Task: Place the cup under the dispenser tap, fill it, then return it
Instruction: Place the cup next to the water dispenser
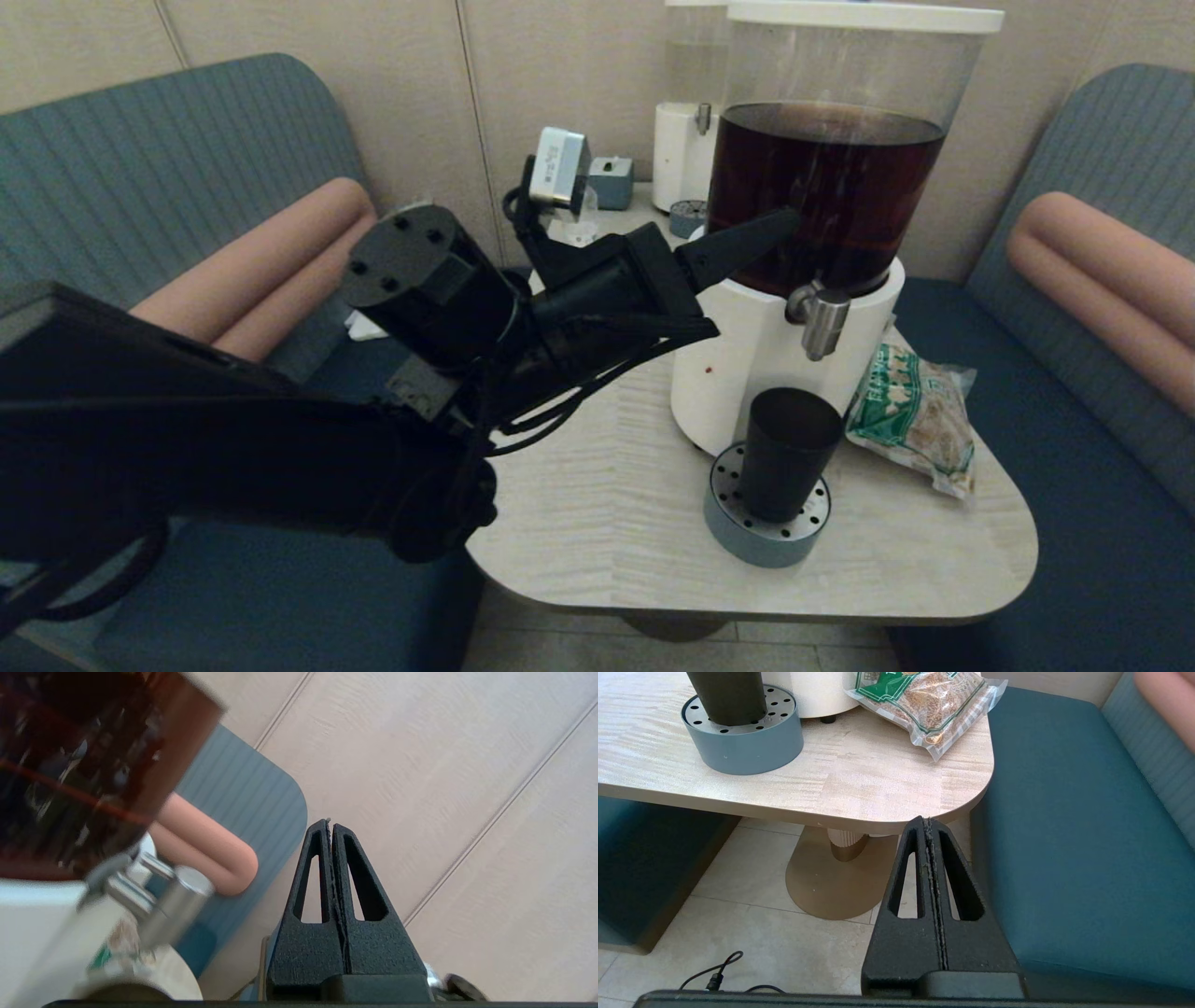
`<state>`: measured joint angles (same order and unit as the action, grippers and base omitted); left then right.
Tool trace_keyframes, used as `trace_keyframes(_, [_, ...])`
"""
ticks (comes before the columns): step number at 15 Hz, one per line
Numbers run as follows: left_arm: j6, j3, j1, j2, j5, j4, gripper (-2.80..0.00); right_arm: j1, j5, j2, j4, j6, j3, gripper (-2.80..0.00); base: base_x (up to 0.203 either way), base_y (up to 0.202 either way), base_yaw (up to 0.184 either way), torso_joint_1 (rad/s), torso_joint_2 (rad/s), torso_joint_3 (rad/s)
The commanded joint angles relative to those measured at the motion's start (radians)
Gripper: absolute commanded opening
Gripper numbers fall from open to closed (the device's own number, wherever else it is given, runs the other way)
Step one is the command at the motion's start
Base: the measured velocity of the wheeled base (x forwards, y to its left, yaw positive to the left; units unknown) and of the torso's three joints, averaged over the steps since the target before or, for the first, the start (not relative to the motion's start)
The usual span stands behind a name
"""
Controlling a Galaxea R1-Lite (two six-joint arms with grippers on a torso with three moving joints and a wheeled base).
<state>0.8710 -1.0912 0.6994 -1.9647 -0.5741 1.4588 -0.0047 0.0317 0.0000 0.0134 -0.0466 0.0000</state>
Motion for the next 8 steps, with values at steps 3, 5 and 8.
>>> trace_keyframes(3, [-0.263, 0.345, -0.038, 0.224, -0.002, -0.044, -2.8, 0.0, 0.001, 0.002, 0.0, -0.001, 0.0, -2.8, 0.0, 0.0, 0.0, 0.0, 0.0, 0.0])
trace_keyframes(5, [-0.542, 0.523, -0.071, 0.235, -0.001, -0.062, -2.8, 0.0, 0.001, 0.002, 0.0, -0.001, 0.0, -2.8, 0.0, 0.0, 0.0, 0.0, 0.0, 0.0])
trace_keyframes(8, [-0.707, 0.644, -0.128, 0.233, 0.019, -0.007, -2.8, 0.0, 0.001, 0.002, 0.0, -0.001, 0.0, -2.8, 0.0, 0.0, 0.0, 0.0, 0.0, 0.0])
